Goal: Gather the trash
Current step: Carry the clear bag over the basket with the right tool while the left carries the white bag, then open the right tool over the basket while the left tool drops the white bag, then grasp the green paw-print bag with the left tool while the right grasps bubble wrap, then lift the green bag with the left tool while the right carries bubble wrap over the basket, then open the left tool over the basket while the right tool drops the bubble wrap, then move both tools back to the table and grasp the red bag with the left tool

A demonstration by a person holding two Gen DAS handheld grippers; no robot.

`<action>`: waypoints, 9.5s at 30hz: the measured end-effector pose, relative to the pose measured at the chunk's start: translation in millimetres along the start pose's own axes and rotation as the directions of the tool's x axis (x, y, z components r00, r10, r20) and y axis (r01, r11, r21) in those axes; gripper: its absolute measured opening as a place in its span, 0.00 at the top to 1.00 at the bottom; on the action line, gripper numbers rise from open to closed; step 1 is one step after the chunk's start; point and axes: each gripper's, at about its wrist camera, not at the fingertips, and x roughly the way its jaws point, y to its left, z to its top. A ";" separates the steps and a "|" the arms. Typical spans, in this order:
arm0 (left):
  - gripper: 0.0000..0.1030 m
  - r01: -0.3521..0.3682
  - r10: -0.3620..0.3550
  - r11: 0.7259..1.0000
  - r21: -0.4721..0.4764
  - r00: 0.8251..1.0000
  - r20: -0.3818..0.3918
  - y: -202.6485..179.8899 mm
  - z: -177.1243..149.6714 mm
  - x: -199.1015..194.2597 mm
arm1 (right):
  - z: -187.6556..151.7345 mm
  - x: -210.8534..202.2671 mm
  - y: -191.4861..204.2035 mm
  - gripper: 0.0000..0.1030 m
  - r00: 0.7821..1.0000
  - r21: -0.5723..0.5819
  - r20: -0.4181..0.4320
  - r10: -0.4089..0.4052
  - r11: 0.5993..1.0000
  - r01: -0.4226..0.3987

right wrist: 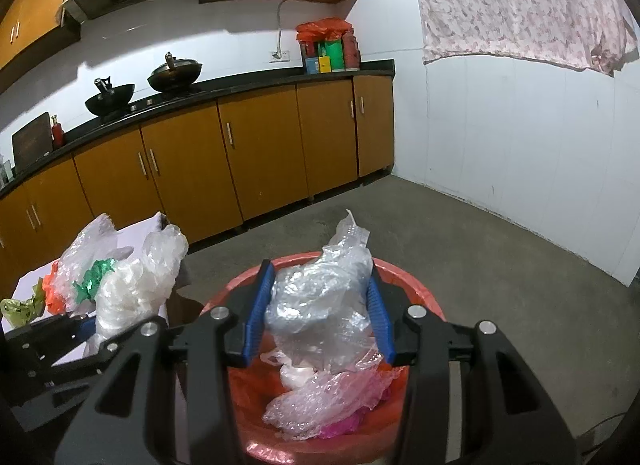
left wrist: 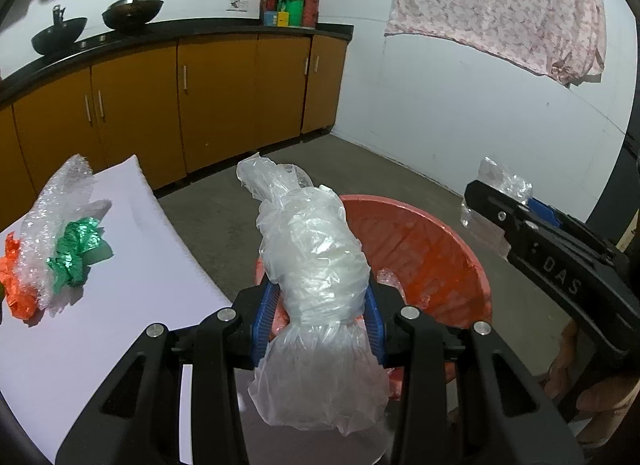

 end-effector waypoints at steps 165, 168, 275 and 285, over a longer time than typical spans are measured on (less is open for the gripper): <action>0.90 -0.016 0.019 0.999 -0.046 0.998 0.066 31.6 -0.7 -71.3 | 4.2 -73.2 -11.2 0.82 0.996 -0.011 0.027 0.085 0.996 -0.085; 0.90 0.001 0.001 0.999 -0.037 0.998 0.055 22.7 0.1 -63.9 | 4.8 -69.4 -14.2 0.82 0.997 -0.016 0.023 0.075 0.997 -0.075; 0.44 -0.499 0.458 0.789 -0.358 0.867 -0.199 308.9 -31.2 -8.1 | -23.8 35.0 200.9 0.04 0.951 -0.203 -0.133 0.280 0.931 -0.303; 0.58 -0.530 0.503 0.758 -0.379 0.846 -0.178 340.6 -51.8 -48.6 | -31.5 50.5 232.1 0.04 0.926 -0.191 -0.188 0.327 0.913 -0.361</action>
